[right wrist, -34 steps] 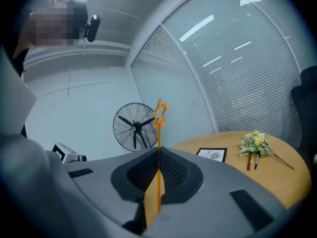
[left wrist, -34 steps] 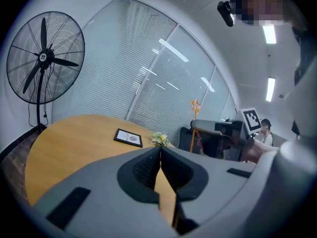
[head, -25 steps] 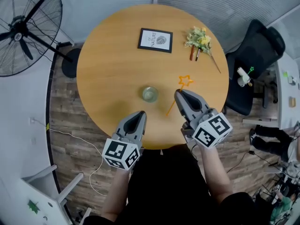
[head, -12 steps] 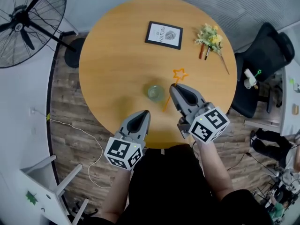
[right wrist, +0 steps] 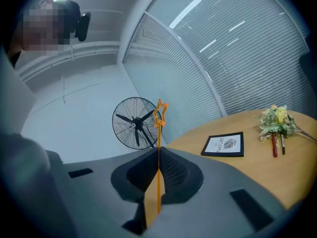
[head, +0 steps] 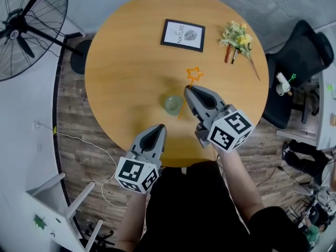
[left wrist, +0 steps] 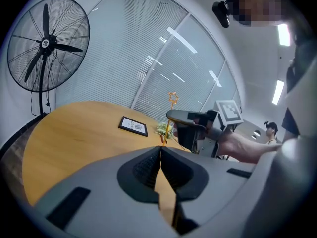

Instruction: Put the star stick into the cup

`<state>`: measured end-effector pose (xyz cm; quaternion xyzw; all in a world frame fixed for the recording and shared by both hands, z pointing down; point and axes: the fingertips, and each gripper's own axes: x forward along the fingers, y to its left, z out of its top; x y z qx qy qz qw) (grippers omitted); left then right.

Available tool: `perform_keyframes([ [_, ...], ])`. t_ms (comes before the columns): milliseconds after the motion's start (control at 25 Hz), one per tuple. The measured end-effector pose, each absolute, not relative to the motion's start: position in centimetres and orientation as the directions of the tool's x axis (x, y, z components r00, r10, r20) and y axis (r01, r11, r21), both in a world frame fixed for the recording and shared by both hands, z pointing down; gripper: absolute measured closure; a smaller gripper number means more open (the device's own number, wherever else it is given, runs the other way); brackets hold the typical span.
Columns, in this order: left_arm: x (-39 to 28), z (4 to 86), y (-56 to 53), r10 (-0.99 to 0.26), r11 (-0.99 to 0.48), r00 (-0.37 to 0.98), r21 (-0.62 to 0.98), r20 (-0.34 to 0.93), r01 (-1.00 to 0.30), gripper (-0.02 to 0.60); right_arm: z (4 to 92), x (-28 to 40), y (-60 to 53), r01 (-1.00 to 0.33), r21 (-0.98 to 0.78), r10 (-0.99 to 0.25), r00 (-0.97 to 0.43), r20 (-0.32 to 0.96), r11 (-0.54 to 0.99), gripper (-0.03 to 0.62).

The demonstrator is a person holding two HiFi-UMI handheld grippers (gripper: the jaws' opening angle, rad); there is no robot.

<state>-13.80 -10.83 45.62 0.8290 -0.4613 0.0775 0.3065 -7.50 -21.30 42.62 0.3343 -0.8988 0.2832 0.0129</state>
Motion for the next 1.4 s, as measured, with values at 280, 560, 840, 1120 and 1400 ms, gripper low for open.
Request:
perform_keyframes([
  [280,-14.1,46.2,-10.9,-0.715,-0.373,0.555,0.439,0.424,-0.817,0.583,43.5,-8.0,-22.6,-0.608,-0.502,-0.593,-0.776,0.215,0.615,0.580],
  [560,-14.0,46.6,-11.1,-0.708,-0.367,0.555,0.444,0.437,-0.817,0.581,45.2,-7.9,-23.4,-0.616,-0.506,-0.591,-0.772,0.235,0.604,0.580],
  [840,-13.5,46.8,-11.0,-0.696,-0.379,0.566,0.444,0.441,-0.812,0.583,46.7,-8.1,-23.4,-0.625,-0.507,-0.584,-0.768,0.264,0.594,0.580],
  [1120,-13.0,47.0,-10.9,-0.691,-0.381,0.573,0.452,0.440,-0.807,0.583,47.9,-7.8,-23.1,-0.633,-0.513,-0.581,-0.763,0.285,0.580,0.580],
  [1400,-13.3,47.2,-10.9,-0.694,-0.373,0.567,0.453,0.444,-0.810,0.583,49.1,-7.8,-22.4,-0.639,-0.517,-0.567,-0.761,0.315,0.570,0.580],
])
